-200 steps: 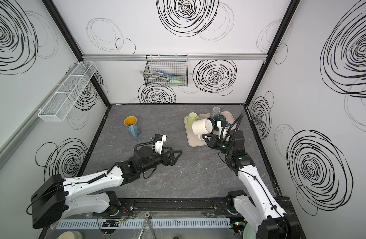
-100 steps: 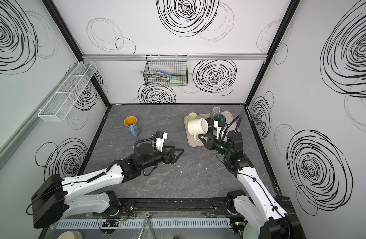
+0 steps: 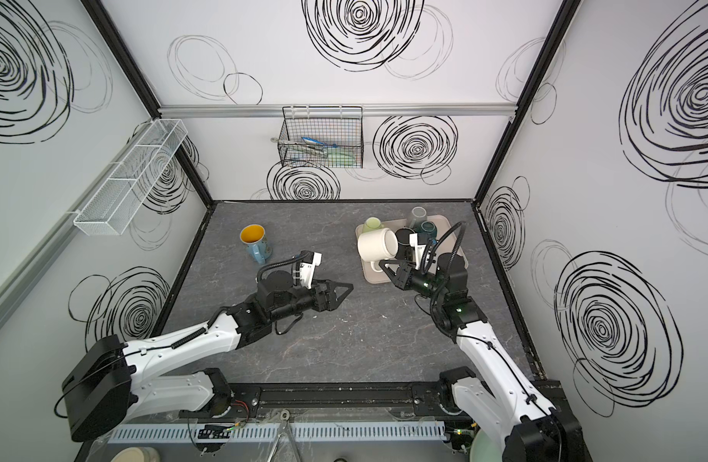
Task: Turn the mug right side up
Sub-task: Place the mug at the top-left of the table.
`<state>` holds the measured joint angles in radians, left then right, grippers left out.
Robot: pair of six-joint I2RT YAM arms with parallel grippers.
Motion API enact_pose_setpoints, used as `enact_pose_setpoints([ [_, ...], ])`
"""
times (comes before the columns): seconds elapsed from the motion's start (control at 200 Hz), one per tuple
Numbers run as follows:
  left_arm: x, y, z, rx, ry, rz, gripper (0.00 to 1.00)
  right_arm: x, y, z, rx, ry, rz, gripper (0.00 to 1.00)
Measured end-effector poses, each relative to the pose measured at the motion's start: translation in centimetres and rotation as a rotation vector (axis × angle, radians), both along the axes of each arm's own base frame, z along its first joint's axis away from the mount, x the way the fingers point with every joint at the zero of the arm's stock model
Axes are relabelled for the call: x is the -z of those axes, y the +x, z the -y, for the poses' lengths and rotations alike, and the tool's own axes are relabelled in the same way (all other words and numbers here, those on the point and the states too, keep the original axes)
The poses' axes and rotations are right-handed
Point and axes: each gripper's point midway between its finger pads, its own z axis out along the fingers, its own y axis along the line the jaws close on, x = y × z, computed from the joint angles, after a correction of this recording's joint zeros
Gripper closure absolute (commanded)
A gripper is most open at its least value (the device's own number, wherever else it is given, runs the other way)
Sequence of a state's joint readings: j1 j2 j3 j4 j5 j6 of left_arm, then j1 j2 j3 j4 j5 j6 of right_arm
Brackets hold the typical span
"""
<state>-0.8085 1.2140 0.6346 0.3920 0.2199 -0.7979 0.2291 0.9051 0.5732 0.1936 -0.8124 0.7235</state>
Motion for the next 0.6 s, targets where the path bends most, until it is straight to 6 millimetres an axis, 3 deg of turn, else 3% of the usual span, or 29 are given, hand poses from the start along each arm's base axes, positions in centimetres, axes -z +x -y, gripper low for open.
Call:
enact_pose_setpoints([
  [0.6,-1.6,0.9,1.4,0.01,-0.073,0.001,0.03,-0.4,-0.6,-1.5,-0.042,0.039,-0.013,1.0],
])
